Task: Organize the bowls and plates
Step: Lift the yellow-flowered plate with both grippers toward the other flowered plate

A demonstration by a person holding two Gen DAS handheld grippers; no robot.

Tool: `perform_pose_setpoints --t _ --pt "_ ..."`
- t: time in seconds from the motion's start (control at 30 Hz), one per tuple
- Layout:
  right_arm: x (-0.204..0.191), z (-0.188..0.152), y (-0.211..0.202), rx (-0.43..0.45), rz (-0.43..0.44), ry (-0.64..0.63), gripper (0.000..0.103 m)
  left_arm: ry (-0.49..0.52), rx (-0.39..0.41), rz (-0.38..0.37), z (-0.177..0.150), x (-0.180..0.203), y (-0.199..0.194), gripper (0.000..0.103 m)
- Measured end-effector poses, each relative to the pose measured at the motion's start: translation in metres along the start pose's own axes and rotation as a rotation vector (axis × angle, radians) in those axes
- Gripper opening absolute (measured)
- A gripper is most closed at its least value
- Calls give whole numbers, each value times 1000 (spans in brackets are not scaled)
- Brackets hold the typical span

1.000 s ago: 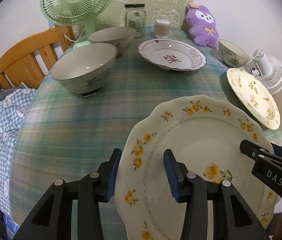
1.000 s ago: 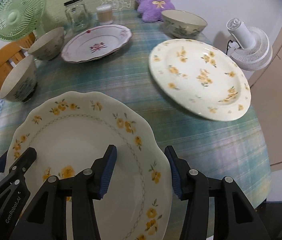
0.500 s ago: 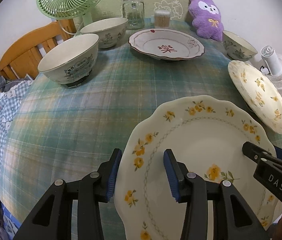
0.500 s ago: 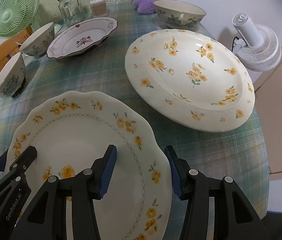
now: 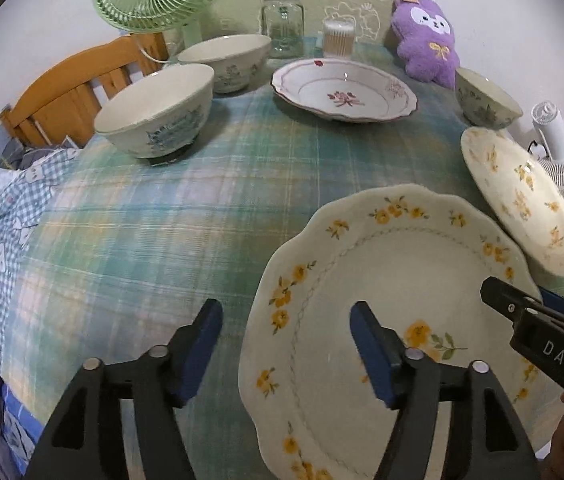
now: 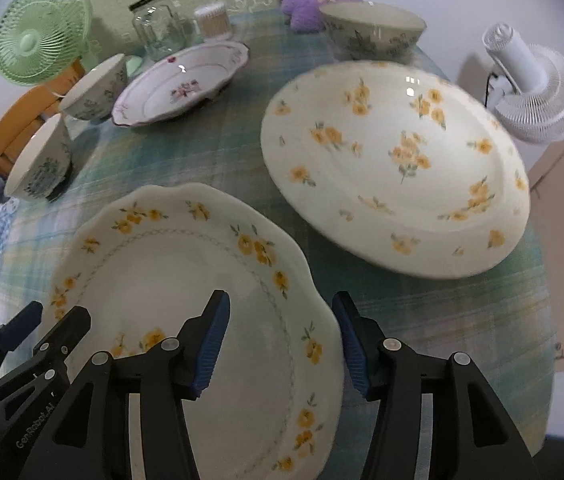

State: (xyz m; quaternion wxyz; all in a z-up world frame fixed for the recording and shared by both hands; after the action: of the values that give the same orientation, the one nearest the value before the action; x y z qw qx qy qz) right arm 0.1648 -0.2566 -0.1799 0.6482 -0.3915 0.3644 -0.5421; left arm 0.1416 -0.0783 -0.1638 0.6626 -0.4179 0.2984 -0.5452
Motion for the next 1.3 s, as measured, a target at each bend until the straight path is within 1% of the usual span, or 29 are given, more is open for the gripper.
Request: perform_pose_setpoints --t 0.07,0.13,0.17,0.2,0.33,0.43,0.5,0.57,0.7,0.8,0.93,1.0,1.07,1.1,1.3 --pt "-1 4 -12 17 9 -21 73 -6 0 -4 1 4 -12 76" --pt "-1 10 -27 46 16 -28 83 -3 17 -2 3 9 -23 79" --pt "0 12 -33 55 18 -30 84 1 29 -4 4 12 -29 82" --pt "-1 15 -41 71 26 -35 84 3 43 -11 6 15 -35 84" --pt "-3 21 -62 116 30 -48 84 19 92 -35 13 26 -56 87" --pt "-3 23 -80 158 11 -46 84 47 135 -57 17 32 -68 89" --pt "-3 21 -89 175 -2 -38 84 59 146 -83 18 35 -73 89" --pt "-1 20 -94 170 -14 -35 84 67 151 -106 17 37 -78 89" --pt "7 18 -104 192 -47 -25 84 85 166 -129 19 46 -82 89" --pt "20 19 -110 210 -83 2 84 101 181 -123 23 60 -85 89" --pt "38 30 -111 218 -101 -7 84 101 209 -110 29 82 -85 89" --pt "49 37 -107 216 -87 -25 84 84 190 -105 34 93 -79 88" --pt "59 45 -103 207 -64 -39 84 57 191 -100 38 102 -74 88" --pt "65 49 -101 205 -68 -46 84 49 190 -97 40 108 -71 88" --pt "100 64 -85 179 -50 -40 84 36 181 -70 50 143 -53 87"
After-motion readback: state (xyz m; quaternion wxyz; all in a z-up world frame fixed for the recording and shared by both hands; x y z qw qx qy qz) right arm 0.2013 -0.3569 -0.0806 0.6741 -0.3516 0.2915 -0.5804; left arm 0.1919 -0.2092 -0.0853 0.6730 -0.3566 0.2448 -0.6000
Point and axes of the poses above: each gripper's, at about its wrist camera, not at the fingertips, and y roughly the way its jaws point, x to its right, z to its top, the point moved 5 cm from there along y, roughly the way its jaws point, and after that the axes turned 10 degrees about -y, right-handed, at the moved point
